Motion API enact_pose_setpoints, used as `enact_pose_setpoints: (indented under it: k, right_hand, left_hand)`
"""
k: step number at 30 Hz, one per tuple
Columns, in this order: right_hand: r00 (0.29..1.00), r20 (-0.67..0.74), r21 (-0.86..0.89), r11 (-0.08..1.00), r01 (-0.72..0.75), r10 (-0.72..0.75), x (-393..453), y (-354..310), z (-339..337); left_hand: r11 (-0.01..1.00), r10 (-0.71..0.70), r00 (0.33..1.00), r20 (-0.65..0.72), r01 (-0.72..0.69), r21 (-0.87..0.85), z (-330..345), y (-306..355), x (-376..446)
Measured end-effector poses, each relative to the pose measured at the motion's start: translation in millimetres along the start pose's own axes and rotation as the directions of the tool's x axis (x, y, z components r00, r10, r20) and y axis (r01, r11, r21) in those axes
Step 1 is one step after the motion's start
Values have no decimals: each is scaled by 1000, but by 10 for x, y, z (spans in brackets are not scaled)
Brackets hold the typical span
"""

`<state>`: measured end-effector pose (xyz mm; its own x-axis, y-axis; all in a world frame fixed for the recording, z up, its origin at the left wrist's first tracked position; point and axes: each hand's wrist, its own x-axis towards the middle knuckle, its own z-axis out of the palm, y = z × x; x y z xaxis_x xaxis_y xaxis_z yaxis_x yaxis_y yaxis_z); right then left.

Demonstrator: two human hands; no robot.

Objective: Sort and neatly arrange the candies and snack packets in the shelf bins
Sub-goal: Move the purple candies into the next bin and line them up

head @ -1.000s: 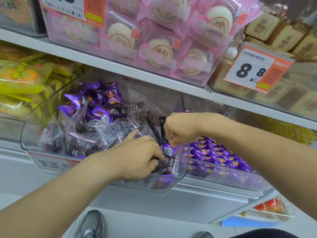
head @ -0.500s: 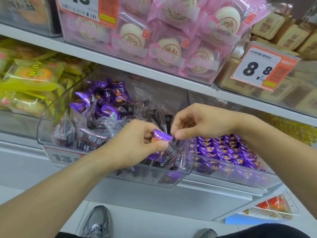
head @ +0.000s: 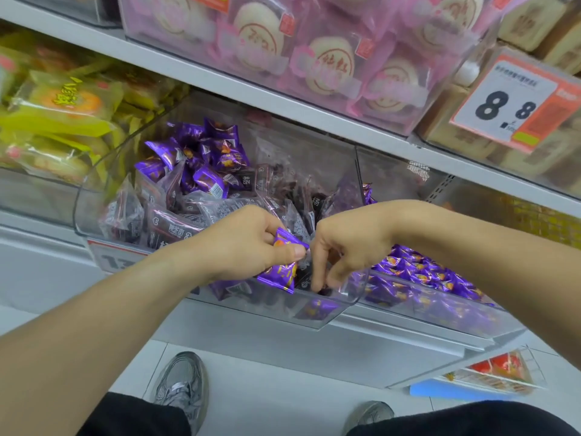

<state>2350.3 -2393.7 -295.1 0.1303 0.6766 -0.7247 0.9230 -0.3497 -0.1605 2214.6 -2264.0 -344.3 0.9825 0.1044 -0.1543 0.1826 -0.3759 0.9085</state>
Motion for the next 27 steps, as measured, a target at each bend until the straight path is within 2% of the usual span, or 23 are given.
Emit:
enact_pose_setpoints:
  k: [3, 11, 14, 17, 19, 21, 24, 27]
  right_hand:
    - [1000, -23, -97, 995, -9, 7, 129, -55, 80]
    - [983, -181, -77, 997, 15, -29, 88, -41, 177]
    - [948, -319, 12, 1000, 6, -2, -89, -2, 91]
    - [902, -431, 195, 978, 75, 17, -312, 53, 63]
    - [888, -458, 437, 882, 176, 50, -431, 33, 93]
    - [866, -490, 635, 720, 279, 98, -506, -6, 145]
    - [774, -603, 691, 611, 385, 194, -545, -47, 257]
    - [671, -679, 704, 524, 480, 297, -544, -118, 387]
  left_hand:
    - [999, -34, 999, -9, 34, 9, 1, -26, 44]
    - [998, -61, 998, -29, 60, -37, 2, -28, 101]
    - [992, -34, 995, -93, 23, -124, 14, -16, 97]
    - [986, 20, 981, -191, -51, -157, 9, 15, 61]
    - [983, 49, 969, -242, -90, -158, 3, 30, 36]
    - [982, 54, 962, -267, -100, -161, 9, 51, 23]
    - [978, 59, 956, -286, -113, -174, 66, 131, 28]
    - [953, 30, 954, -299, -117, -278, 152, 225, 38]
